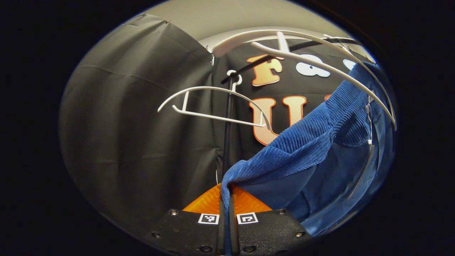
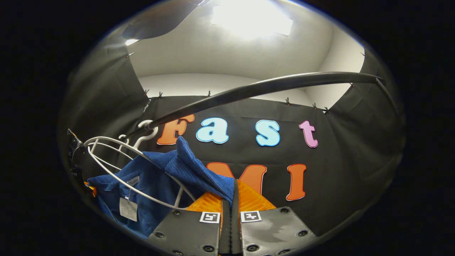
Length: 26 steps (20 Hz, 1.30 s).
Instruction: Grasp the clothes on the hanger with both hands and then place them into the laundry hamper below.
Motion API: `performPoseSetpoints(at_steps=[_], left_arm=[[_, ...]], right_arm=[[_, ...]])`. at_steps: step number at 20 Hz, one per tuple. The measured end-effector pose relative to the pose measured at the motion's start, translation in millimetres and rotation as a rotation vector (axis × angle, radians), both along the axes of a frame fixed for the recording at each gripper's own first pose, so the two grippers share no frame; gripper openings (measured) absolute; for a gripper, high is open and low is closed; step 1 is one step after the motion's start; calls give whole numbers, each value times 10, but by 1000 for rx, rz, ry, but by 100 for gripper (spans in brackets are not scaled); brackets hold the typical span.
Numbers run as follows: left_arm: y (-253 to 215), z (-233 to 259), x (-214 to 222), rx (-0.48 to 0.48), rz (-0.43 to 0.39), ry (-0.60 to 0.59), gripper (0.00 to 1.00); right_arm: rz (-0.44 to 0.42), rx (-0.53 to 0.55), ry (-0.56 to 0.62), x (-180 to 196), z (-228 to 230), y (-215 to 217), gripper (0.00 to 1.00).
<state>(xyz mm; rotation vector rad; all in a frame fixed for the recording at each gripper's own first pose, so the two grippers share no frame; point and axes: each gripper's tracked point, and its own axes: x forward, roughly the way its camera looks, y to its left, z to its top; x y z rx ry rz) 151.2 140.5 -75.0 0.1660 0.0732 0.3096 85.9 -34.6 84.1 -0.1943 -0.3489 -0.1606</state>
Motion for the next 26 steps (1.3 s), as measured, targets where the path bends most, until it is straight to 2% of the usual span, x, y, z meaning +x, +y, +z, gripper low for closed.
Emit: performPoseSetpoints(at_steps=[3,7,14,15,18,21,26], left_arm=[[-140,-221,-113,-10,-34,53,5],[-162,-179,-156,5,-52,48,5],[-72,-154,-284,17,-31,48,5],[-60,-159,-291,16,-25,49,5],[-36,-181,-434,11,-35,60,4],[-6,-137,-562,37,-39,63,5],[62,-112,-722,17,-25,82,5]], right_arm=[[-53,38,9,113,-56,-275,8],[-91,28,15,304,-137,-496,8],[-160,51,99,461,-455,-804,8],[-167,60,114,482,-642,-795,8],[-158,90,173,417,-744,-951,8],[-156,74,201,310,-832,-967,8],[-110,53,231,217,-906,-835,8]])
